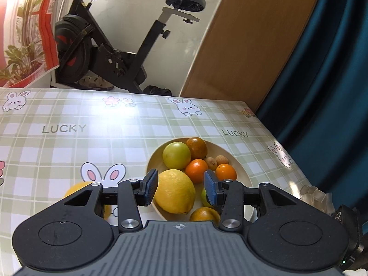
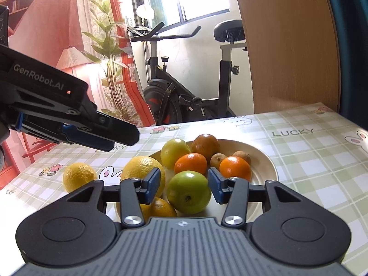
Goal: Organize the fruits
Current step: 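Move the open left tool to the lemon on the table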
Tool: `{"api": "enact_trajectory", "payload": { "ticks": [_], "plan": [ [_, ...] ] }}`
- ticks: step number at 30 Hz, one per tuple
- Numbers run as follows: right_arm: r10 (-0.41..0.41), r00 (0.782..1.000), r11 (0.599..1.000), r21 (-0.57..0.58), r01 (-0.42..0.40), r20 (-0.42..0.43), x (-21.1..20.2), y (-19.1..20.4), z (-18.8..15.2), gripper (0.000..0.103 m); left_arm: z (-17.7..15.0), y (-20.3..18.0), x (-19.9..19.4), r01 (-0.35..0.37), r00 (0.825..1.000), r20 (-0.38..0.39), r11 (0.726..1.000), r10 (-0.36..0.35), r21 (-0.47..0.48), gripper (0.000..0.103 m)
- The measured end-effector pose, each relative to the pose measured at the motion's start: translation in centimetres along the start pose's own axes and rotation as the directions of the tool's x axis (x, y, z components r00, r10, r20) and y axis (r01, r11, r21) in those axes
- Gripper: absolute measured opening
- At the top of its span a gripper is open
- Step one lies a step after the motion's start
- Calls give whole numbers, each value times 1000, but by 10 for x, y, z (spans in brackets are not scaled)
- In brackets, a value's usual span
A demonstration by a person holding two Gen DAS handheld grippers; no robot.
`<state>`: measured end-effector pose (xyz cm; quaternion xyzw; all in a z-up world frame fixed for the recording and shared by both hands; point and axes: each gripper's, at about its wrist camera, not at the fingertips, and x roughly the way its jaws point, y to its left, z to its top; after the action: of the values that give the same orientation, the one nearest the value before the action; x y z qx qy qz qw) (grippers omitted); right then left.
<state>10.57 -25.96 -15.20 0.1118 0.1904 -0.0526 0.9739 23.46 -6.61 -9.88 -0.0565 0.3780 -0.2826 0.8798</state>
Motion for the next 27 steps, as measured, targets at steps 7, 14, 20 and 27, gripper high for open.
{"api": "enact_trajectory", "payload": {
  "ticks": [7,14,20,27],
  "plan": [
    [2,1000,999,-50,-1,24,-6,15,-1,49,-5,56,-33,-85,996,29,989,89,-122,45],
    [110,994,984,-143,-106,22,-2,48,3,49,-3,85,-44,-120,991,44,978,129,-172,46],
    [209,975,952,-215,-219,-69,21,80,-2,49,-7,90,-38,-115,992,26,979,121,-166,48],
    [252,956,927,-245,-283,-150,52,111,-6,53,-6,94,-27,-103,994,8,981,106,-164,52]
  ]
}}
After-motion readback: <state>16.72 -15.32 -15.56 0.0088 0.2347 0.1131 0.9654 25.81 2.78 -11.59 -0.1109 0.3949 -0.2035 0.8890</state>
